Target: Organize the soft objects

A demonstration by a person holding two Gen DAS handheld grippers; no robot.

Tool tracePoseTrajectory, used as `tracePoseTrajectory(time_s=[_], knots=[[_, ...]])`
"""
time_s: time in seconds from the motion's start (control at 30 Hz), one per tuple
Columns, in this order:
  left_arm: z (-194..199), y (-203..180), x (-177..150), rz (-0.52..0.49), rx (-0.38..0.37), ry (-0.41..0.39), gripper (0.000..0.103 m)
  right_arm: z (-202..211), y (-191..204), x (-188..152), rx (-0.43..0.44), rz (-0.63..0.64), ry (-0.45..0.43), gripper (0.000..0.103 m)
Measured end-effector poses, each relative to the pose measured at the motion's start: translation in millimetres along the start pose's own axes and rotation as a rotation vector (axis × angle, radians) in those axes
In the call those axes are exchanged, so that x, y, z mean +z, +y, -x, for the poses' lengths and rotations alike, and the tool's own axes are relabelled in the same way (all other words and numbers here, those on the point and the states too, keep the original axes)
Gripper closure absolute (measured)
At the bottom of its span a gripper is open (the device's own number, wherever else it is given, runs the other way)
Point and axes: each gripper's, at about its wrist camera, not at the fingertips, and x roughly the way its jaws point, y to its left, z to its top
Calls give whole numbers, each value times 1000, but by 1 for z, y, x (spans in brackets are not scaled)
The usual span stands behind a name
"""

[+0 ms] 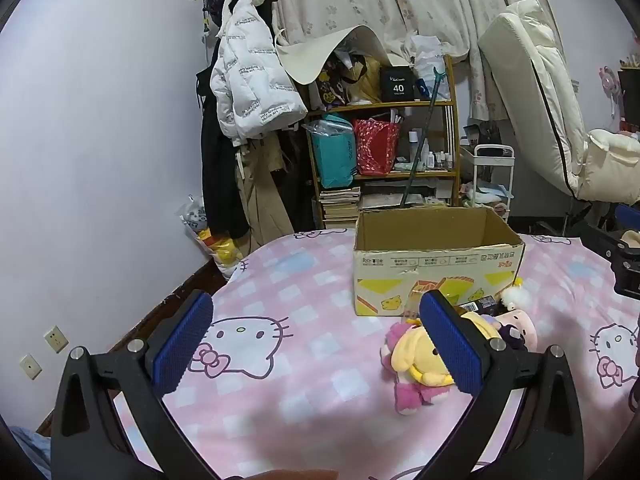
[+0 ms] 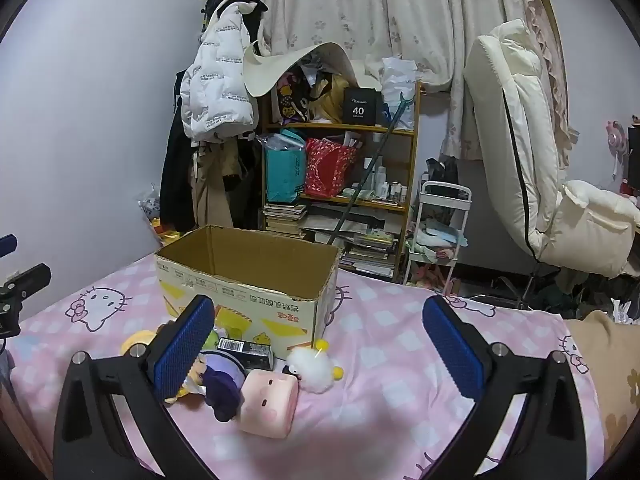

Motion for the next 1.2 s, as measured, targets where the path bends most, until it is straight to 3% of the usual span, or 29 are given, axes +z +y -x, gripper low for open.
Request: tracePoseTrajectory(time_s=[1.2], knots=[[0, -4, -2, 8, -6, -3, 1, 1, -2, -4, 4, -9, 0, 0]])
